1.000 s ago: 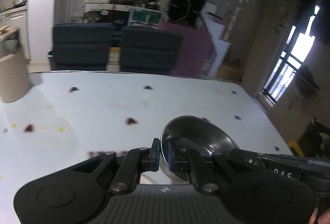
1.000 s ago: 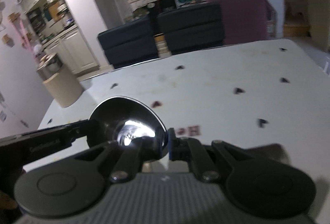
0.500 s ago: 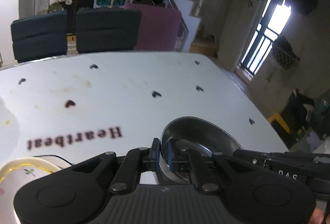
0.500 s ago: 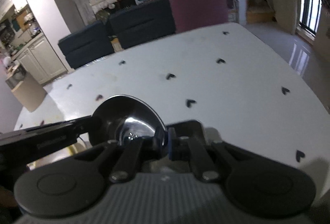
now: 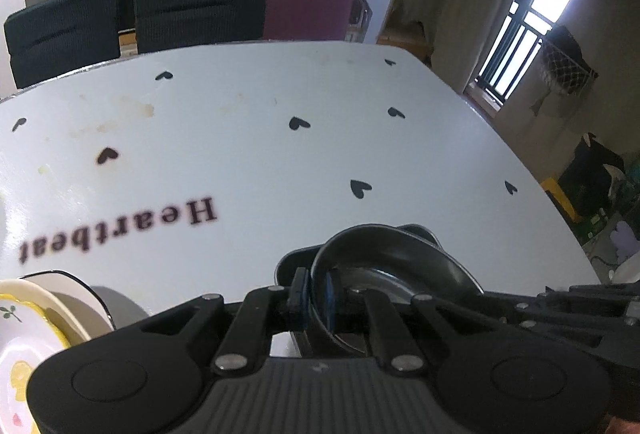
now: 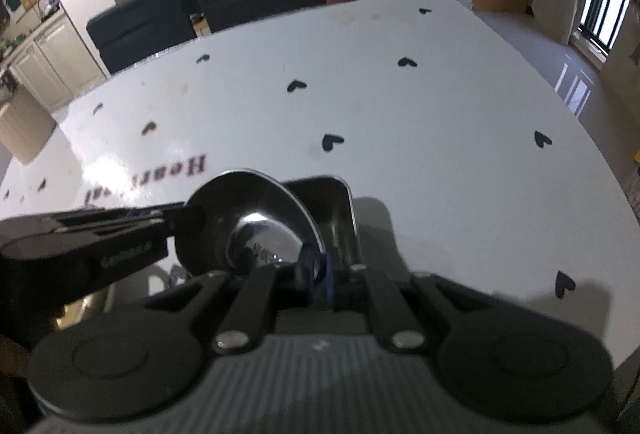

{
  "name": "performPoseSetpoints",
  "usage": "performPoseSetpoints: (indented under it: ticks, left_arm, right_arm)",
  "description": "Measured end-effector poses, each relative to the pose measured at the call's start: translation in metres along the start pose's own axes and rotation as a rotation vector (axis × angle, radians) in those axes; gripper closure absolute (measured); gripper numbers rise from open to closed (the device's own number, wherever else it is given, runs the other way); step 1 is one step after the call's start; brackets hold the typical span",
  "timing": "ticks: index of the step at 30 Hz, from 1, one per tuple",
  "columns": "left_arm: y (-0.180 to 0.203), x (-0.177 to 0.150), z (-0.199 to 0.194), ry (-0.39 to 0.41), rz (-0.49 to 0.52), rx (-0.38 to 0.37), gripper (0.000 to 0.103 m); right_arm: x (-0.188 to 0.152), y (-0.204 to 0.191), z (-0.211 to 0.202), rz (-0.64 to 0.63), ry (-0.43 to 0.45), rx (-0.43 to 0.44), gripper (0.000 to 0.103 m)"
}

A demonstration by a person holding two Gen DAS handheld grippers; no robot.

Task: Organize plates and bowls
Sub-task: 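Lower the round steel bowl into the steel tray with both grippers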

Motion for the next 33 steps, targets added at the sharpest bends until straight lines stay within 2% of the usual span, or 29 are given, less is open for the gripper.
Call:
performPoseSetpoints:
  ticks: [9,16,20,27,33]
  left_arm:
    - [0.002,-0.001,0.016,-0.029,-0.003,-0.008,0.092]
    - [0.001,-0.001,0.020,-0.038,-0.013,-0.015,0.091]
    - [0.000,-0.001,0.021,-0.040,-0.028,-0.025,0.083]
    - [-0.003,0.001,0.017,-0.032,-0.061,-0.060,0.063]
    - [-0.006,0.006,0.005,-0.001,-0.066,-0.075,0.057]
  right_arm:
    - [-0.006,-0.001,0.028,-0.040,-0.072,-0.045,0.095]
    - [-0.009,0.001,0.039,-0.033,-0.095,-0.042,0.095]
    - [-0.010,-0.004,0.043,-0.039,-0.106,-0.037,0.094]
    - [-0.007,-0.001,0.045,-0.035,-0.120,-0.027,0.092]
    - [-0.005,0.001,0.040,-0.034,-0.122,-0.023,0.091]
Point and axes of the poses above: each gripper's, at about its wrist camera, not at the fingertips, and z roughly the way its jaws point, y to its right, x to its top, the point moved 5 cm from there along z, roughly the way its jaws point, and after that the axes turned 3 degrees about -z, right-handed, at the moved point
